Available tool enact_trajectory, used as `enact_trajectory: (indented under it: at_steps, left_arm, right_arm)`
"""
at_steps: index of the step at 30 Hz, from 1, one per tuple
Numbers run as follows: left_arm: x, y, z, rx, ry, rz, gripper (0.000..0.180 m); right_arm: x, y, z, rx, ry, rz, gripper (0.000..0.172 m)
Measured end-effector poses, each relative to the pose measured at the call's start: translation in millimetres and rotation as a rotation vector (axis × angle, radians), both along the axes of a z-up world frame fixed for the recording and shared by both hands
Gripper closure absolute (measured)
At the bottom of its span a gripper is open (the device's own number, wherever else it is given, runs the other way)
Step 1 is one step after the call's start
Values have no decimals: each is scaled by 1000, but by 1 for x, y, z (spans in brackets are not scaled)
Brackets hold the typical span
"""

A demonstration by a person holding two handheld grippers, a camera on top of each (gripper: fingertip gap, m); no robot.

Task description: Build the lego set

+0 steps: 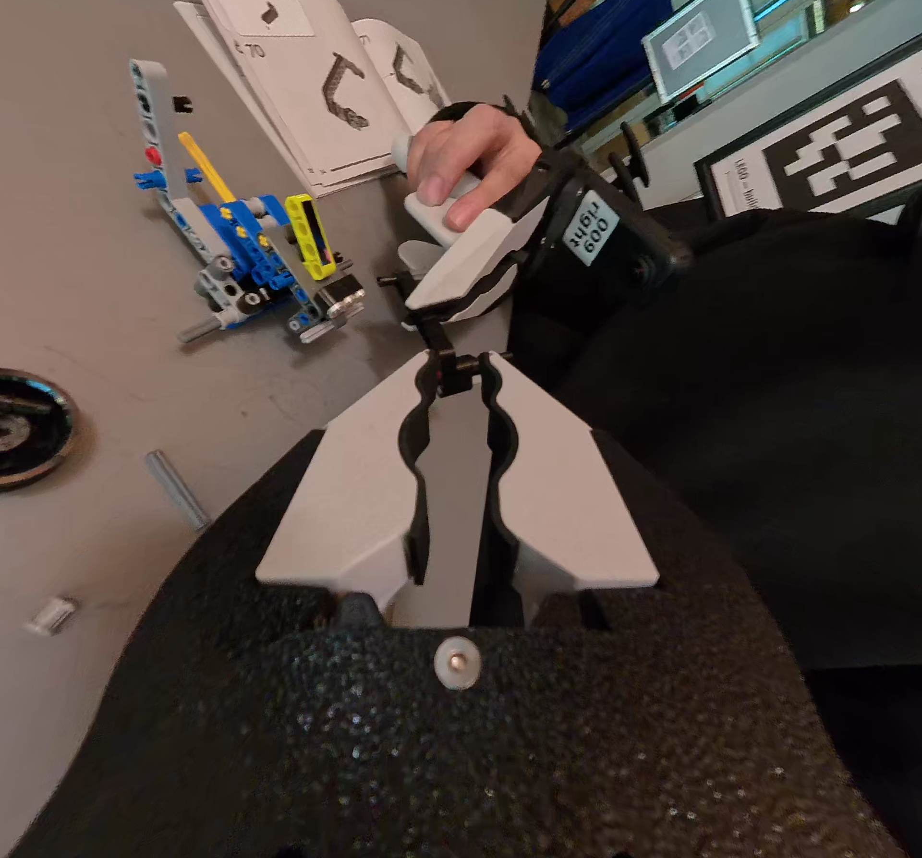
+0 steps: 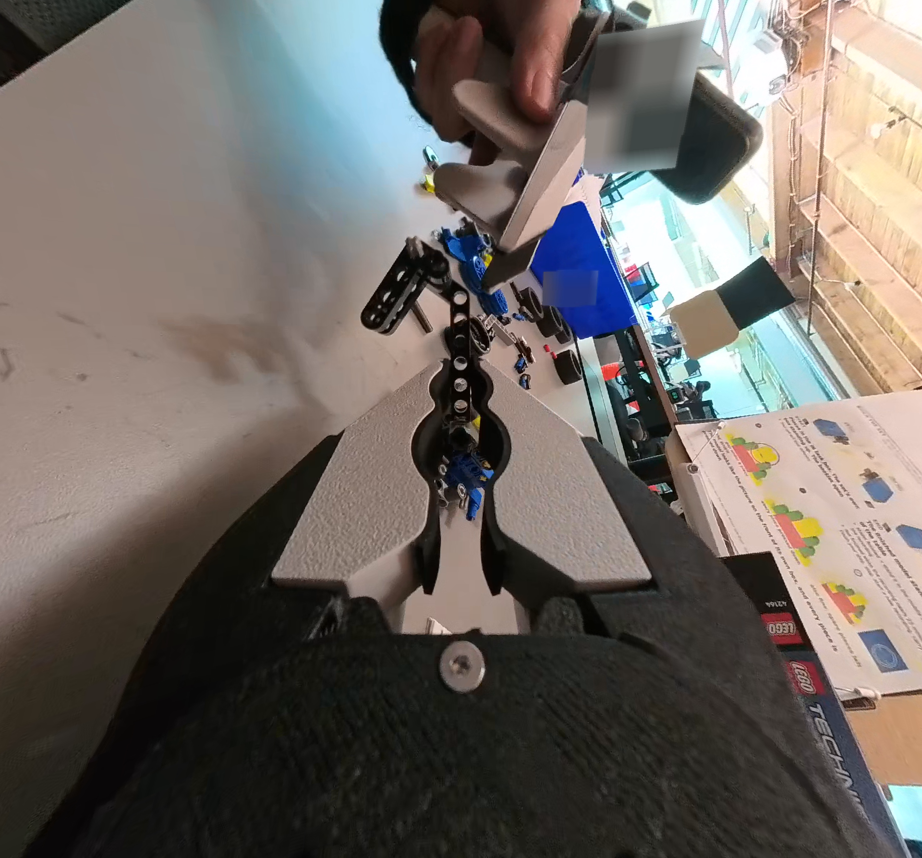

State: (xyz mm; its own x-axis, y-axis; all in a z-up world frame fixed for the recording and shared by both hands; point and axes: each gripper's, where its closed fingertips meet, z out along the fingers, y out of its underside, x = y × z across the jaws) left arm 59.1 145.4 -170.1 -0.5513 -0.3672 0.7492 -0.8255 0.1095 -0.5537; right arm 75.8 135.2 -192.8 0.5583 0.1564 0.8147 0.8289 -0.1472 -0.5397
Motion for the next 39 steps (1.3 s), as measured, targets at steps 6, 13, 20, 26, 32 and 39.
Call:
enact_trajectory:
  at_steps: [6, 13, 20, 26, 32, 39]
  left_arm:
    - [-5, -7, -7, 14, 26, -44, 167]
    - [-12, -14, -15, 56, 63, -107, 172]
    - [-10, -11, -21, 103, 83, -94, 165]
    - [-8, -6, -22, 108, 91, -96, 158]
    - [-14, -11, -22, 87, 110, -138, 157]
    - [-15, -17, -20, 37, 127, -166, 170]
  right_arm:
    - [-3, 0, 1, 21, -73, 15, 167]
    - [-7, 1, -1, 16, -220, 14, 167]
    - [-9, 2, 1, 22, -350, -4, 167]
    - [-10, 3, 3, 30, -405, -9, 168]
    - [-11, 3, 4, 37, -415, -5, 168]
    - [-14, 3, 3, 40, -462, 10, 168]
